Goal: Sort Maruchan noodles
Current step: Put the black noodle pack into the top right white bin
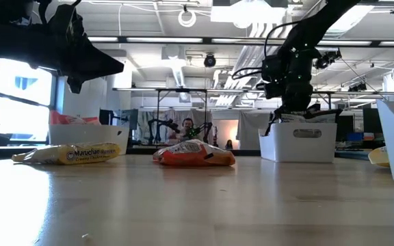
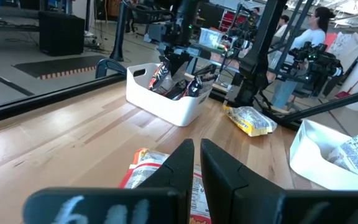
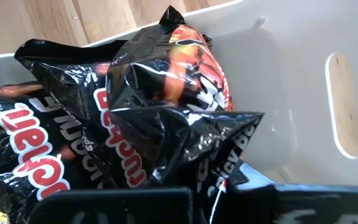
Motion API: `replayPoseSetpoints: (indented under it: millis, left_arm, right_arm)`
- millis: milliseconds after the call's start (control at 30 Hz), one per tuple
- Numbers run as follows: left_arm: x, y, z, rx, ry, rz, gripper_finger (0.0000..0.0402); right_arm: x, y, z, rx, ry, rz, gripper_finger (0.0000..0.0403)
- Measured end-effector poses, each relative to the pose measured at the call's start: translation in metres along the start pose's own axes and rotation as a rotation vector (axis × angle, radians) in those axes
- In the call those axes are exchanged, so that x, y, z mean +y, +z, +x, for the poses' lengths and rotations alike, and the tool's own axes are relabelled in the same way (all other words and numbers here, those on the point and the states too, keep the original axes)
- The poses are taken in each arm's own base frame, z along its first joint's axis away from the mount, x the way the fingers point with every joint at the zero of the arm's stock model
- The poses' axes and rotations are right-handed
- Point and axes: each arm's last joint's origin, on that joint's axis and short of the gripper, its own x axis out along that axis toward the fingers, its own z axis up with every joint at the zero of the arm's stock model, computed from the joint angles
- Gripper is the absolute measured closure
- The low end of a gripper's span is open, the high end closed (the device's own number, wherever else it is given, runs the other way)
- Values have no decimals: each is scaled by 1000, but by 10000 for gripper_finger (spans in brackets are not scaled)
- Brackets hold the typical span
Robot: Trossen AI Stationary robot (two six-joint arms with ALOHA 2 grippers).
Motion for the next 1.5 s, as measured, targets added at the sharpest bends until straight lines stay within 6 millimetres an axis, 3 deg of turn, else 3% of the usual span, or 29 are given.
replayPoseSetpoints:
  millis: [267, 467, 600, 700, 833, 967, 1033, 1233, 1500]
  left_arm:
    - [0, 0, 0, 4, 2, 4, 383]
    - [0, -1, 0, 9, 3, 8, 383]
    - [1, -2, 0, 19, 6, 14, 383]
    - [1, -2, 0, 22, 7, 15, 383]
    - [1, -3, 0, 24, 8, 17, 383]
    - [1, -3, 0, 28, 9, 20, 383]
    - [1, -4, 0, 34, 11, 23, 383]
    - [1, -4, 0, 38, 12, 26, 383]
    - [1, -4, 0, 38, 12, 26, 383]
  right_arm:
    - [1, 2, 1, -30, 20, 16, 398]
    - [6, 7, 0, -26, 24, 40, 335]
    - [6, 17, -20, -37, 17, 80, 284]
    - [8, 23, -38, -64, 12, 103, 272]
    - [11, 28, -45, -79, 9, 76, 304]
    - [16, 25, -30, -67, 16, 43, 378]
    - [18, 23, -21, -62, 11, 29, 395]
    - [19, 18, -3, -69, 3, 29, 392]
    - [17, 21, 2, -129, -10, 18, 393]
